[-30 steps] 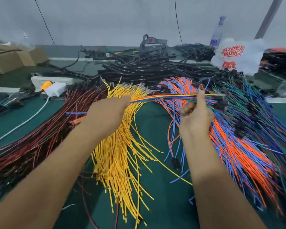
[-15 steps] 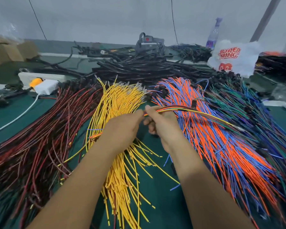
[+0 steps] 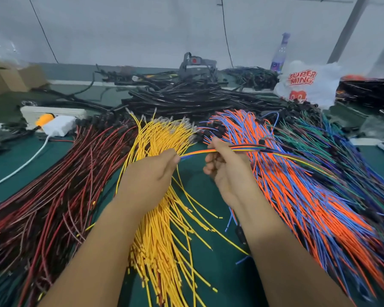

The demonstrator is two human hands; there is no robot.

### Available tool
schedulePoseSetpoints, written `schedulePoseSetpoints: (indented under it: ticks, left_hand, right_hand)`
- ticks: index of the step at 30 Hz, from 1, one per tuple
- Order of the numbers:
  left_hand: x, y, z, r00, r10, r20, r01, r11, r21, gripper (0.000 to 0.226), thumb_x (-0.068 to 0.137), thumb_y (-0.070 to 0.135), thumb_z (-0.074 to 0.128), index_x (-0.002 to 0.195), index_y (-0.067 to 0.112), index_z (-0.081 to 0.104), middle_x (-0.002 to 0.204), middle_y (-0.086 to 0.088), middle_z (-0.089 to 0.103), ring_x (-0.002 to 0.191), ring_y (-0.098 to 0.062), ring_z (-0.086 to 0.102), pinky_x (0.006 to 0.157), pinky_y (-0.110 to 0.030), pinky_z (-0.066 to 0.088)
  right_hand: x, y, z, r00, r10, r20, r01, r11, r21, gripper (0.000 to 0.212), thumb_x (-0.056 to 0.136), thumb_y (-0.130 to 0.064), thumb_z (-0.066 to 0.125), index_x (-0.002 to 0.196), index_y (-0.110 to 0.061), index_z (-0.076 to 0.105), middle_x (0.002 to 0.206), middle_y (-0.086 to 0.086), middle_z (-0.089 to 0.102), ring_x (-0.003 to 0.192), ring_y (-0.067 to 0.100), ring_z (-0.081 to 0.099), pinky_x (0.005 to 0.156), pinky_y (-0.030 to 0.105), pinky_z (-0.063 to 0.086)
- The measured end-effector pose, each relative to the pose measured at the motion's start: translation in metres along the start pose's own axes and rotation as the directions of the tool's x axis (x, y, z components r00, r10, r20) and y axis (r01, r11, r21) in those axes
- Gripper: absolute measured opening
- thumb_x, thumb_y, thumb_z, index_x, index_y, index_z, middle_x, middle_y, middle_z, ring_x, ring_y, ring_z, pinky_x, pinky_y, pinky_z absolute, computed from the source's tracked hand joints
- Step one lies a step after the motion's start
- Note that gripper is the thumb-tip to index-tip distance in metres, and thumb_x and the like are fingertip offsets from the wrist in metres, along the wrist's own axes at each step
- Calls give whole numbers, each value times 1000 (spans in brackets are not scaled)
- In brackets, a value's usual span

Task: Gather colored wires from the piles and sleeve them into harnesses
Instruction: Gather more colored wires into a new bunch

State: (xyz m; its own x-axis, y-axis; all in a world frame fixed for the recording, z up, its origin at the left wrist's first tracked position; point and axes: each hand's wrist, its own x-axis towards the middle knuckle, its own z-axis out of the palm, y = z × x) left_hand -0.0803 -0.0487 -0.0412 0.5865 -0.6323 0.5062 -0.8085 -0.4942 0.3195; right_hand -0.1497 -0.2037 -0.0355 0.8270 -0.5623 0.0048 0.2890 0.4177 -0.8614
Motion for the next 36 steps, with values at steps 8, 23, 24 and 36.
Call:
schedulePoseSetpoints:
  ticks: [8,23,24,36]
  left_hand:
    - [-2,11,1,996,90,29,-89,996,-4,24,101,35,31,83,24,43,51,9,34,45,-16,35,45,-30,21]
    - [3,6,8,997,-34,76,36,999,-22,27,100,37,28,95,22,50,56,1,48,52,-15,47,49,-31,34]
    - [3,6,9,996,-33,82,34,999,-14,28,100,38,27,94,21,49,55,1,47,52,-17,47,49,-32,34]
    - [1,8,9,990,35,133,-23,995,-93,25,99,43,28,87,29,45,61,6,47,56,-8,46,49,-25,29]
  right_hand:
    - [-9,14,8,963,110,248,-34,956,-293,19,95,-13,58,76,-13,56,62,6,55,49,14,48,46,23,41]
    - [-7,9,7,989,-151,0,144,946,-290,14,94,-9,59,80,-11,60,55,-1,60,46,6,53,45,16,43]
    - [-8,9,7,992,-127,-12,119,956,-267,14,94,-9,60,80,-11,60,55,0,59,46,7,52,44,17,42]
    - [-11,10,6,996,-27,86,61,906,-419,19,95,-14,60,80,-5,65,54,0,58,44,8,52,45,18,44]
